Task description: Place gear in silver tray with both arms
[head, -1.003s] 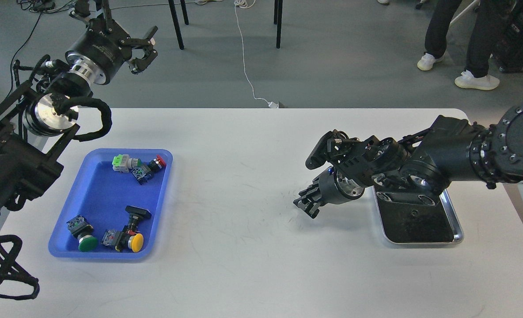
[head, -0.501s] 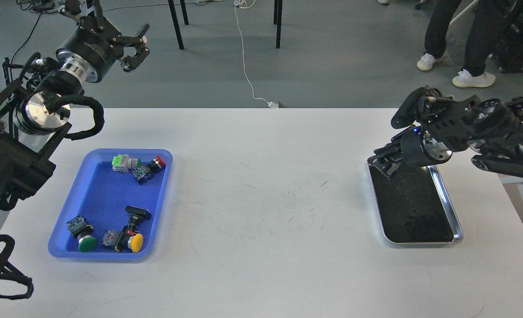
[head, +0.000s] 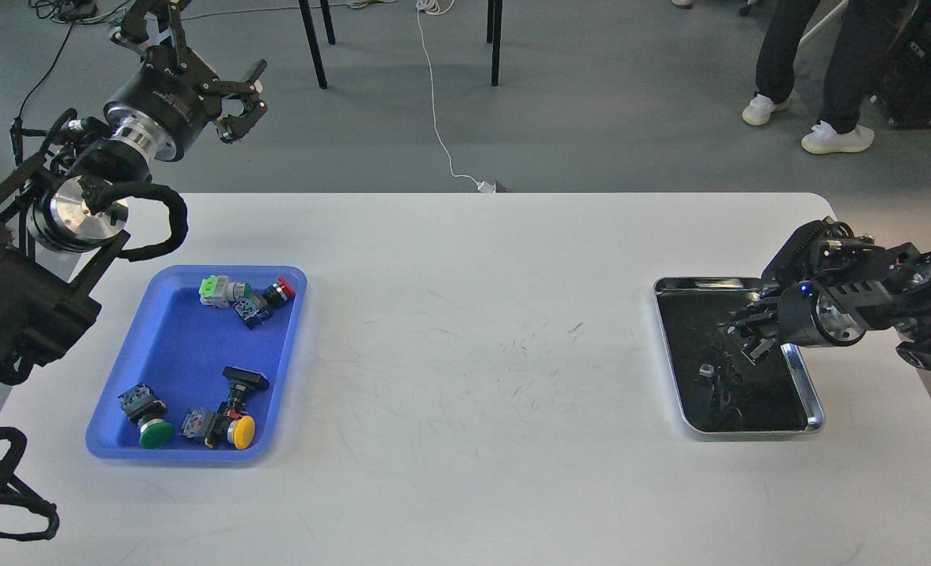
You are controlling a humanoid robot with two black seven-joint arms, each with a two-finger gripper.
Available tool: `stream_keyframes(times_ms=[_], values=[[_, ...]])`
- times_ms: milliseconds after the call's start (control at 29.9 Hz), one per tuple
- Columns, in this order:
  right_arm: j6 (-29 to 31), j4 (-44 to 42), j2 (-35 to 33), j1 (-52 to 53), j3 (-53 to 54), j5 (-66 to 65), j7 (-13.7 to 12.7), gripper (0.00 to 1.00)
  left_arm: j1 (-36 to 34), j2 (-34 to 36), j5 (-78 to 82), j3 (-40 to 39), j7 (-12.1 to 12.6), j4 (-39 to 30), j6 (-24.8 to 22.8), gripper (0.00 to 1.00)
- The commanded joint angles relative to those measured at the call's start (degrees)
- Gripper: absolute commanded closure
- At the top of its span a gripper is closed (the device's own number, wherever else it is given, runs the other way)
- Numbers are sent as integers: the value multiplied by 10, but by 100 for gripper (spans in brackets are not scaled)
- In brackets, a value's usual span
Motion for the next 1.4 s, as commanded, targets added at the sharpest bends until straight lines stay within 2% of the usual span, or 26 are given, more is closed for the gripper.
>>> stream_keyframes(times_ms=[0, 100, 201, 301, 368, 535, 702, 836, 1070, 1203, 1370], values=[[-1, 3, -7, -4, 2, 0, 0, 61, 1, -4, 0, 1, 1, 0, 0, 3], [-4, 8, -16, -3, 4, 1, 1, 49, 1, -6, 0, 1, 1, 0, 0, 3], [-15, 6, -28, 6, 26, 10, 1, 31, 1, -5, -1, 0, 3, 0, -2, 2], [-16, 7, -60, 8, 124, 25, 1, 11, 1, -2, -2, -4, 2, 0, -2, 2], [-15, 4, -82, 2, 199, 51, 1, 5, 1, -1, -3, -5, 2, 0, -2, 2], [-12, 2, -99, -28, 385, 131, 0, 2, 9, -3, -6, -11, 2, 0, -6, 2], [-10, -15, -88, -54, 515, 275, 0, 2, 7, -5, -7, -18, 6, 1, -7, 2], [-13, -45, -45, -54, 587, 370, -3, 1, 6, -5, -8, -33, 7, 4, -8, 2], [13, -158, 39, -57, 674, 515, 1, 0, 1, -7, -8, -42, 7, 9, -9, 2], [60, -164, 48, -76, 722, 620, 1, 0, 2, -12, -11, -54, 3, 10, -16, 2], [152, -166, 50, -111, 829, 776, -5, 0, 15, -45, -11, -88, 2, 9, -13, 2]])
